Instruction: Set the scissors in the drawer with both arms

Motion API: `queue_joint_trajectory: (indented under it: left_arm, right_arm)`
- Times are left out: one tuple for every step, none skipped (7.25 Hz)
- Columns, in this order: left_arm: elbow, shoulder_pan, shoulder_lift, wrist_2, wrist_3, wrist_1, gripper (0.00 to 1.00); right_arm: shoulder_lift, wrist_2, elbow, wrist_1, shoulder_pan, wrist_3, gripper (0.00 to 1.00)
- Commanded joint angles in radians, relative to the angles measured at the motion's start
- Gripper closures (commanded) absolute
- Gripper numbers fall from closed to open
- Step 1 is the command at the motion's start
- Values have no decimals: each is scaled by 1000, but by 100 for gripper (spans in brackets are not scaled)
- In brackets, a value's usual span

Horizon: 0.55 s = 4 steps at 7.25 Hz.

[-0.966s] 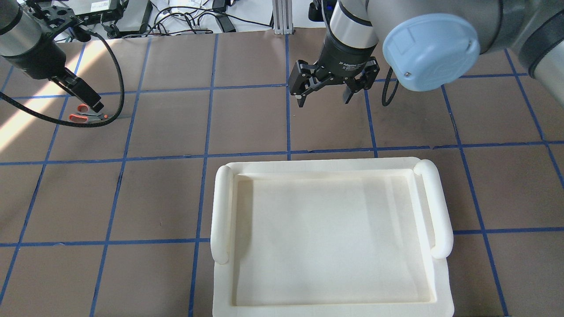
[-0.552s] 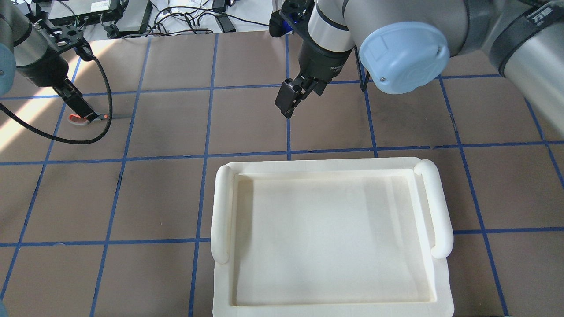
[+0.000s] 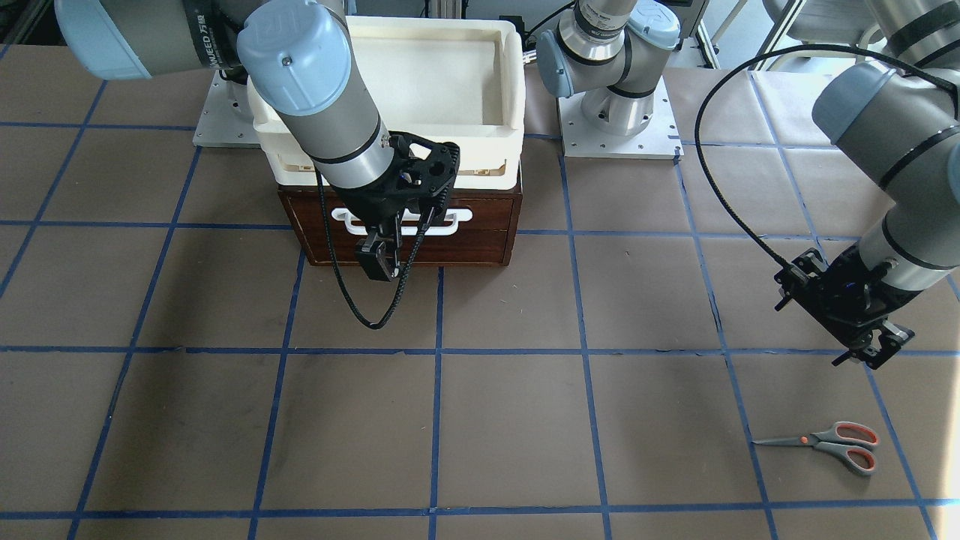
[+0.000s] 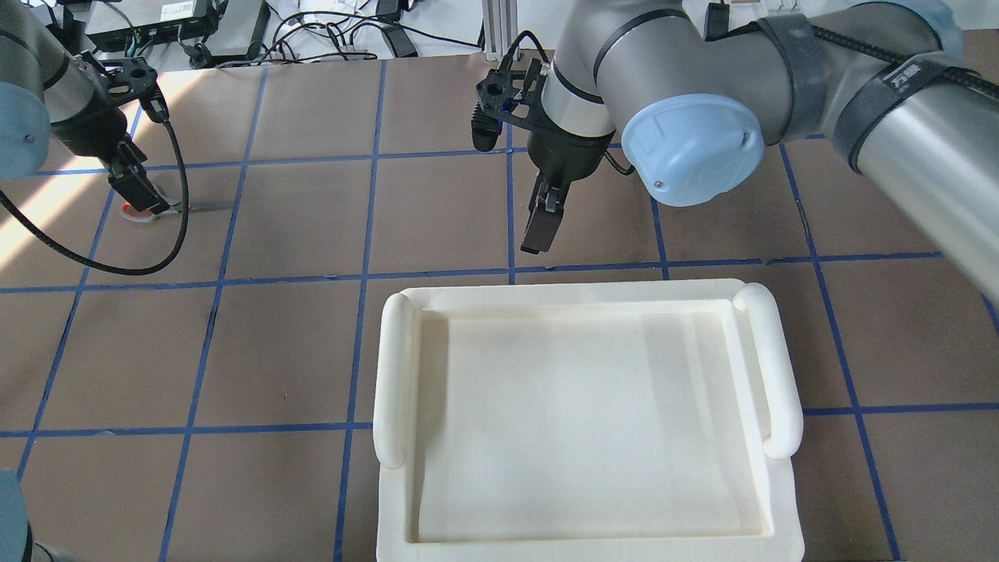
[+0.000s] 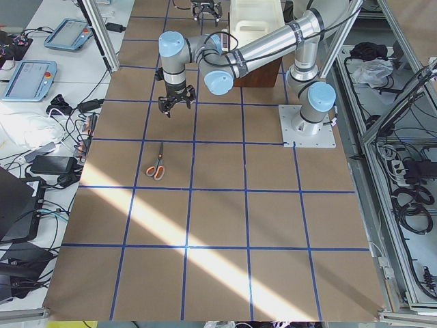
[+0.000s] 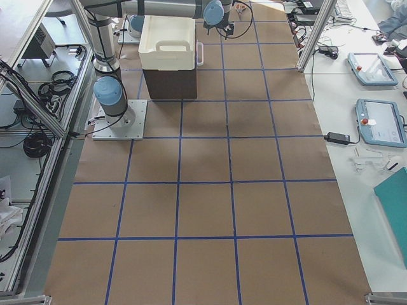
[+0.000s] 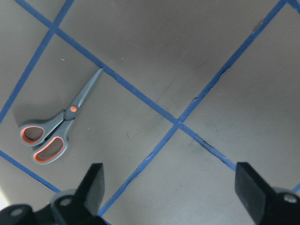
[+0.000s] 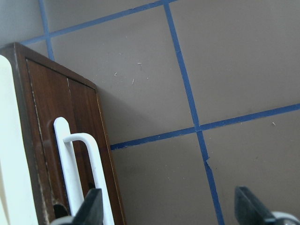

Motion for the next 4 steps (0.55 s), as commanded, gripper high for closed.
queue_joint_trajectory:
  left_arm:
    - [5,50,-91,-6,247,108,0]
    - [20,56,-128,-12,313,123,0]
    - [78,58,-175,-12,353,122,0]
    - [129,65,-227,-11,360,111,0]
  right_arm:
    - [46,-51,-8,-7,-1,-140,0]
    - [97,-56,-67,79,-1,-274,0]
    - [146,-77,-180,228,-1,-289,0]
    - [201,-82,-240,335,0,-339,0]
